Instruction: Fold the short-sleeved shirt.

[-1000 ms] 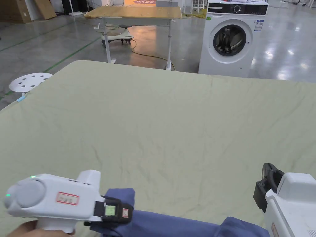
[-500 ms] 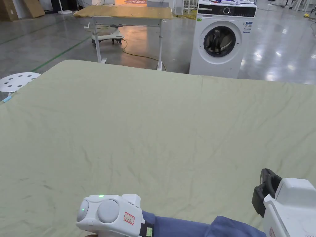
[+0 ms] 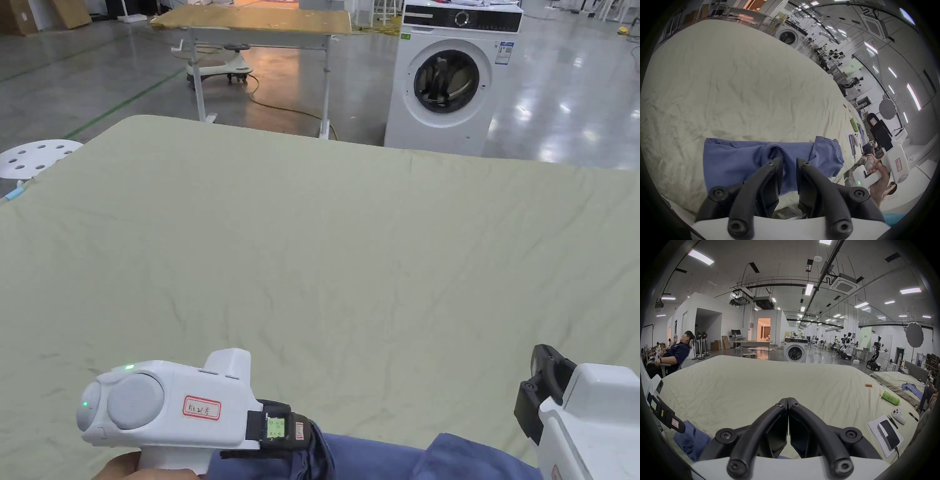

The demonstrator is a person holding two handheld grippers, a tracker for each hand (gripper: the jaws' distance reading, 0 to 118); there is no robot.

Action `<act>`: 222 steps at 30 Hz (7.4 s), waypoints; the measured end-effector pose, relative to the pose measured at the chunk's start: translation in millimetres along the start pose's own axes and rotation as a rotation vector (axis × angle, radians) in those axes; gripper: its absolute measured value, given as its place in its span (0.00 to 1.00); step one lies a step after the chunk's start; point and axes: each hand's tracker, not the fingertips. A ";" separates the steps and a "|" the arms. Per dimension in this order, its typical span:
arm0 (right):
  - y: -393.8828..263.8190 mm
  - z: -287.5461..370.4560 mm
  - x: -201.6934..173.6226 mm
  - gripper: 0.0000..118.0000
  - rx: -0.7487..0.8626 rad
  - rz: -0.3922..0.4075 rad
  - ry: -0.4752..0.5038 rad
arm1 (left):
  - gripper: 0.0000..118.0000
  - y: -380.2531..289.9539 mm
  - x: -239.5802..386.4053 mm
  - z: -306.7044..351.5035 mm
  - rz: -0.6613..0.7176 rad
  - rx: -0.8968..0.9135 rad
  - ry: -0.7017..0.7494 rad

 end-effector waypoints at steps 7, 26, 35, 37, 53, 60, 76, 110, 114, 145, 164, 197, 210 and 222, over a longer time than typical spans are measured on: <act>-4.0 2.2 4.7 0.00 -0.010 -0.001 -0.011 | 0.08 -20.6 -15.1 -36.8 -0.045 -0.085 0.156; -11.5 1.6 7.1 0.00 -0.034 0.005 -0.022 | 0.05 -54.8 4.3 -74.6 -0.046 -0.145 -0.005; -6.9 2.0 5.8 0.00 -0.023 0.007 -0.018 | 0.05 -64.6 16.7 -77.7 -0.131 -0.173 -0.009; -7.7 2.0 5.8 0.00 -0.022 0.007 -0.017 | 0.05 -66.6 15.7 -83.9 -0.120 -0.176 0.000; -6.8 -2.3 -1.6 0.00 -0.022 0.002 0.004 | 0.12 -28.6 -58.6 7.9 -0.024 0.027 -0.054; -2.3 -3.3 -6.2 0.00 0.002 -0.006 0.021 | 0.56 -20.0 -127.2 44.4 0.100 0.060 -0.093; 2.2 2.0 -2.9 0.00 0.030 -0.006 -0.001 | 0.09 -47.7 -200.5 -36.5 0.280 0.026 -0.397; 2.1 -9.7 0.7 0.00 0.063 -0.016 0.024 | 0.04 5.4 29.9 70.0 -0.239 0.030 0.199; -1.5 -7.5 3.3 0.00 0.059 -0.025 0.017 | 0.04 0.3 52.6 30.8 -0.285 -0.039 0.141; -7.7 3.4 10.7 0.00 0.025 -0.015 -0.028 | 0.43 -30.8 92.3 -76.7 -0.172 -0.134 -0.013; -11.0 5.5 13.5 0.00 0.017 -0.017 -0.042 | 0.02 -68.9 45.4 -140.8 -0.088 -0.179 -0.094; 31.2 -3.1 -6.7 0.00 0.166 -0.051 -0.060 | 0.00 -10.5 31.7 28.4 -0.433 0.990 0.602; -86.0 28.1 -87.8 0.00 -0.213 0.034 0.246 | 0.00 -27.1 -4.7 22.7 -0.398 0.849 0.588; -137.9 -9.0 -95.6 0.00 -0.300 0.025 0.175 | 0.00 -42.3 -51.5 12.9 -0.217 0.517 0.331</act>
